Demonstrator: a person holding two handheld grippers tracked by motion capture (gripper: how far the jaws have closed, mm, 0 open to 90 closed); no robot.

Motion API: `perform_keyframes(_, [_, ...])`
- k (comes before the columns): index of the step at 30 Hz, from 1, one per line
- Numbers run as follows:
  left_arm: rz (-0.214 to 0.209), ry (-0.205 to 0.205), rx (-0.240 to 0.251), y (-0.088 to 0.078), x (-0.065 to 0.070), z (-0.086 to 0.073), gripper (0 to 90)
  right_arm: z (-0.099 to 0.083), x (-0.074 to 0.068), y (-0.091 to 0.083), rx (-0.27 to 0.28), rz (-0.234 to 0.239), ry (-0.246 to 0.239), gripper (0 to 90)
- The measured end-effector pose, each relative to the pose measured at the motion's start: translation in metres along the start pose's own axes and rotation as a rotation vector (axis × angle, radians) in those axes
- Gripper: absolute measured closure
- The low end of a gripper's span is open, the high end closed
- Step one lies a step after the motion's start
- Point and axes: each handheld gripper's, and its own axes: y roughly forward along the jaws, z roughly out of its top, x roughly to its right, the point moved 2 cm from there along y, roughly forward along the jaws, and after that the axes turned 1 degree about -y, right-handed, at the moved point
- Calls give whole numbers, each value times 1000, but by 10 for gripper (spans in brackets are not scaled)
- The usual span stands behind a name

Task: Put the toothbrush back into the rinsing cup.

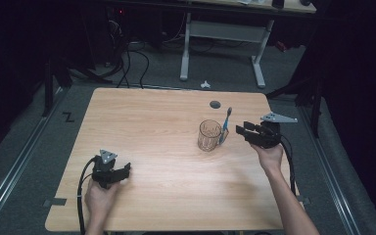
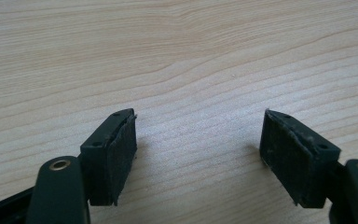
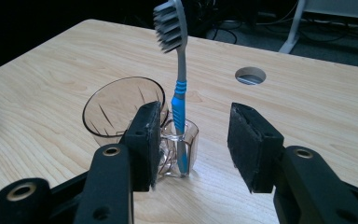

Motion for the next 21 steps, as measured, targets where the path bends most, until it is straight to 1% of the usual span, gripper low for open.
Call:
perform_keyframes(4, [0, 0, 0, 0, 0, 0, 276, -1, 0, -6, 14, -1, 2, 552])
perform_keyframes(9, [0, 0, 0, 0, 0, 0, 276, -5, 1, -10, 7, 1, 7, 561])
perform_keyframes(11, [0, 0, 0, 0, 0, 0, 276, -7, 3, -13, 13, 1, 15, 565])
perform_keyframes(13, [0, 0, 0, 0, 0, 0, 277, -9, 3, -15, 6, 0, 21, 565])
perform_keyframes(20, [0, 0, 0, 0, 0, 0, 276, -10, 2, -21, 8, 0, 11, 568])
perform_keyframes(21, [0, 0, 0, 0, 0, 0, 276, -12, 2, -22, 2, 0, 9, 568])
